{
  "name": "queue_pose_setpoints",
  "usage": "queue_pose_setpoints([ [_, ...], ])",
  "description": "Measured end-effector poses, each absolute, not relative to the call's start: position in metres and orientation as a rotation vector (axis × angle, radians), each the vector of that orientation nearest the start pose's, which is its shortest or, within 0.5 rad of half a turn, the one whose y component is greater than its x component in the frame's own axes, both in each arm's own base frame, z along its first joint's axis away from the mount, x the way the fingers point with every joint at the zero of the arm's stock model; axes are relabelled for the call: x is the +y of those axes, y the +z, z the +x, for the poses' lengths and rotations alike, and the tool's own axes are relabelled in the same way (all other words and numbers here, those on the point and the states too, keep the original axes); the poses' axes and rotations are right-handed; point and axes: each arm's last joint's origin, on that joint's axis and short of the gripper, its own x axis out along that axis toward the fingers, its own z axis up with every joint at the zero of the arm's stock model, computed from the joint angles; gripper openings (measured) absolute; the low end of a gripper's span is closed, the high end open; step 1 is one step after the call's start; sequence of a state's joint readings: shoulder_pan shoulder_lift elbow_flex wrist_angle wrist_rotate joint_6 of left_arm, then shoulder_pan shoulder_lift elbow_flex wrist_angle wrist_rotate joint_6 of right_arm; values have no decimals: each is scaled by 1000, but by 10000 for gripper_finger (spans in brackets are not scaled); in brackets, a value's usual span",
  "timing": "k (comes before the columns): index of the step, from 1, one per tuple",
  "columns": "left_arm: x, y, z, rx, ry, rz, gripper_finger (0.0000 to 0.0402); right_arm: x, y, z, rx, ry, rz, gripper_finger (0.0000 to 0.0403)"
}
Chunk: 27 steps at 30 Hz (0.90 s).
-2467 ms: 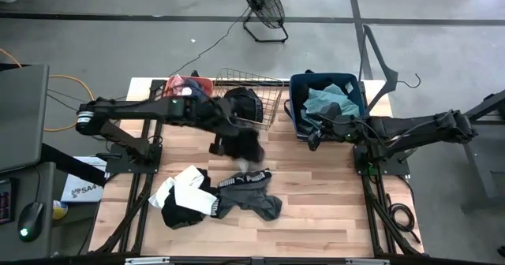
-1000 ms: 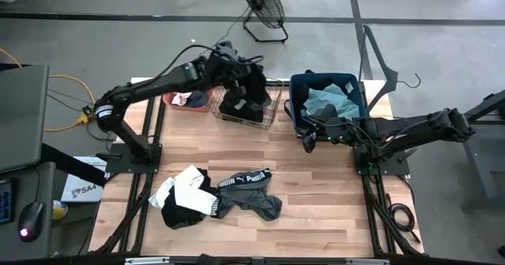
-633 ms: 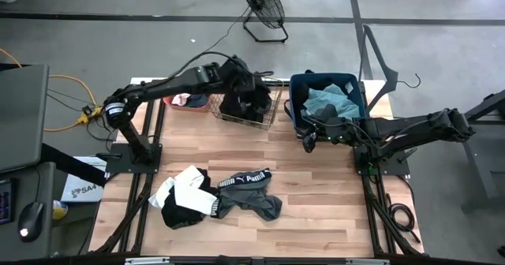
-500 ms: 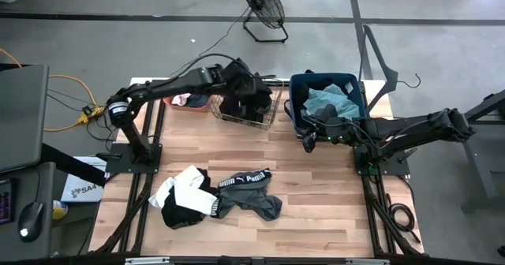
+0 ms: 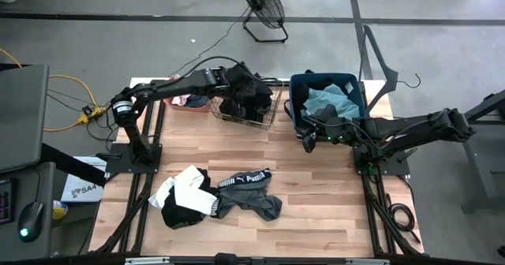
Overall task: Pick & Place Cloths
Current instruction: Put the right black boxer into the gold wire basket
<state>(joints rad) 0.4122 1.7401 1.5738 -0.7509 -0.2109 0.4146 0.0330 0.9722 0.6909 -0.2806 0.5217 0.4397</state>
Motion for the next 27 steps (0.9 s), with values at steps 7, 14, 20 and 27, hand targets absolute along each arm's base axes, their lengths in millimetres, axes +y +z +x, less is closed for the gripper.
queue_pose_setpoints([
  [7, 157, 306, 340, 1049, 404, 321, 140, -8, 262, 202, 430, -584, 265, 259],
  [14, 155, 309, 337, 1053, 406, 316, 259, -8, 262, 202, 430, -584, 265, 259],
  [20, 153, 323, 330, 1007, 466, 293, 295, -8, 262, 202, 430, -584, 265, 259],
  [27, 148, 335, 323, 975, 495, 275, 283, -8, 261, 202, 435, -586, 266, 259],
])
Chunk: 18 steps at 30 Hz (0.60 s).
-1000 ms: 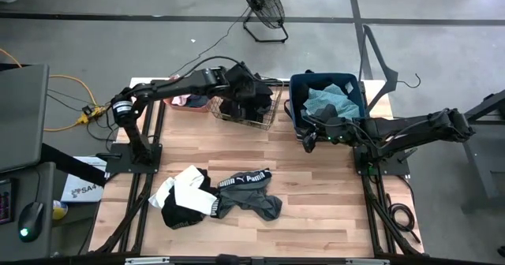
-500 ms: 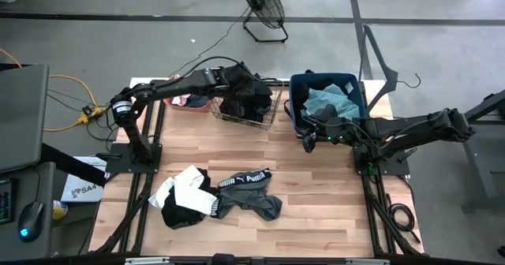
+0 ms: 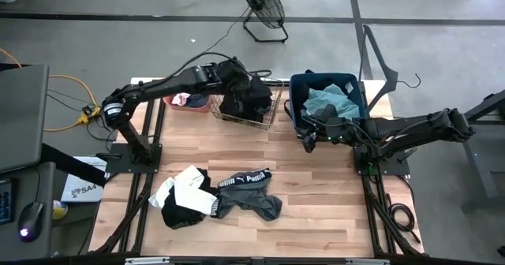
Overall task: Pick & Place Cloths
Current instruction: Put the right black boxer into the gold wire basket
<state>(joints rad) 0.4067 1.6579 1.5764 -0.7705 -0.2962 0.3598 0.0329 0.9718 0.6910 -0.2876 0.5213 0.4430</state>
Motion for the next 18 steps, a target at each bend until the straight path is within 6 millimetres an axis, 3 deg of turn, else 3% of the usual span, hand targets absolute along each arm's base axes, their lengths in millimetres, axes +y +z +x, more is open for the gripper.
queue_pose_setpoints([
  [5, 145, 334, 319, 1001, 488, 255, 200, -8, 261, 202, 436, -586, 267, 259],
  [11, 142, 330, 317, 1025, 410, 195, 31, -8, 261, 202, 435, -587, 269, 259],
  [18, 138, 320, 323, 947, 234, 96, 2, -8, 261, 202, 434, -587, 271, 259],
])
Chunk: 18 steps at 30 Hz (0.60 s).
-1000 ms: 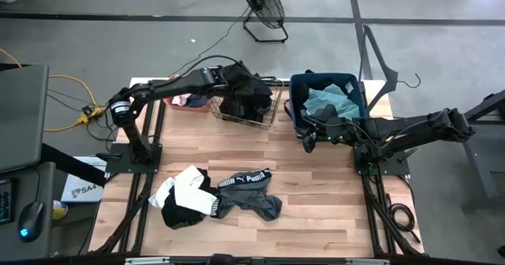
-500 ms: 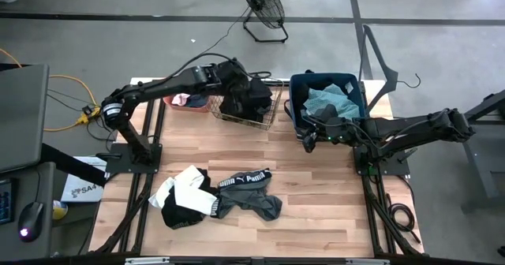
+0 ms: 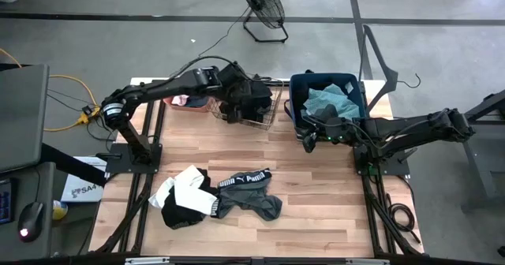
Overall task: Pick & Place Cloths
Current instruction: Put the right black boxer into the gold wire basket
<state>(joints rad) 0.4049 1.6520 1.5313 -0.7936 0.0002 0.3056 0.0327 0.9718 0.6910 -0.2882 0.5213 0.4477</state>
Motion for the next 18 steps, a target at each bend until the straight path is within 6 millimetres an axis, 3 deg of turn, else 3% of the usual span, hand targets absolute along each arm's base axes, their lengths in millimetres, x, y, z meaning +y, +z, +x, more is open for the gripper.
queue_pose_setpoints([
  [4, 139, 300, 326, 925, 225, 91, 1, -8, 261, 202, 434, -587, 270, 259],
  [12, 150, 281, 327, 870, 493, 88, 1, -8, 261, 202, 434, -587, 270, 259],
  [18, 155, 263, 331, 865, 575, 72, 0, -8, 261, 202, 434, -587, 271, 259],
])
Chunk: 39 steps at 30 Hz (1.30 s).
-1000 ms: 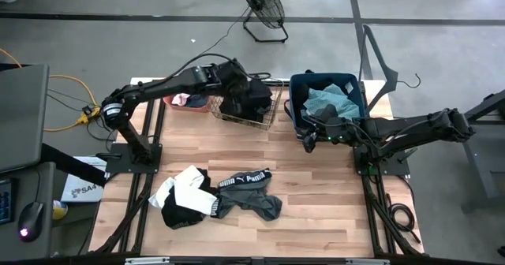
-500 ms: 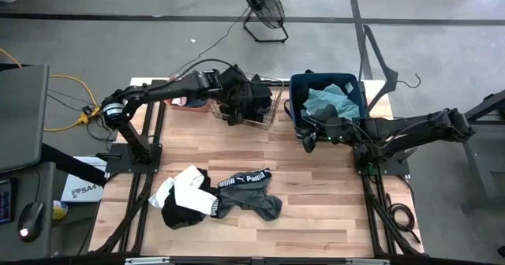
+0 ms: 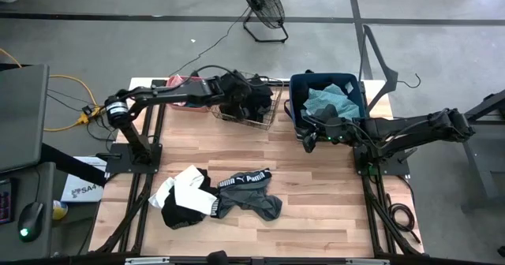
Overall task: Pick & Place Cloths
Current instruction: Put the right black boxer into the gold wire basket, then put the gray boxer into the gold wire basket
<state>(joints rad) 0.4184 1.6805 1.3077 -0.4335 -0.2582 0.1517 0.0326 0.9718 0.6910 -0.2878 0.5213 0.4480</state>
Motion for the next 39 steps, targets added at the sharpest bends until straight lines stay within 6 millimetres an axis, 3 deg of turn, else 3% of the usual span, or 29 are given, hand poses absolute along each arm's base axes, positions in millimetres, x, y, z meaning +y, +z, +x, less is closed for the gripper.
queue_pose_setpoints([
  [7, 164, 234, 338, 921, 685, 76, 0, -8, 261, 202, 433, -588, 274, 259],
  [13, 172, 215, 342, 956, 660, 11, 0, -8, 261, 202, 434, -588, 273, 259],
  [17, 174, 214, 342, 959, 648, 8, 0, -8, 261, 202, 435, -588, 273, 259],
  [23, 173, 239, 342, 925, 656, 17, 0, -8, 261, 202, 437, -588, 273, 259],
  [30, 168, 274, 338, 894, 628, -121, 0, -8, 261, 202, 439, -588, 272, 259],
  [35, 154, 291, 330, 899, 408, -191, 0, -8, 259, 201, 456, -591, 282, 259],
  [39, 128, 303, 323, 920, 151, -159, 0, -8, 259, 200, 461, -593, 281, 259],
])
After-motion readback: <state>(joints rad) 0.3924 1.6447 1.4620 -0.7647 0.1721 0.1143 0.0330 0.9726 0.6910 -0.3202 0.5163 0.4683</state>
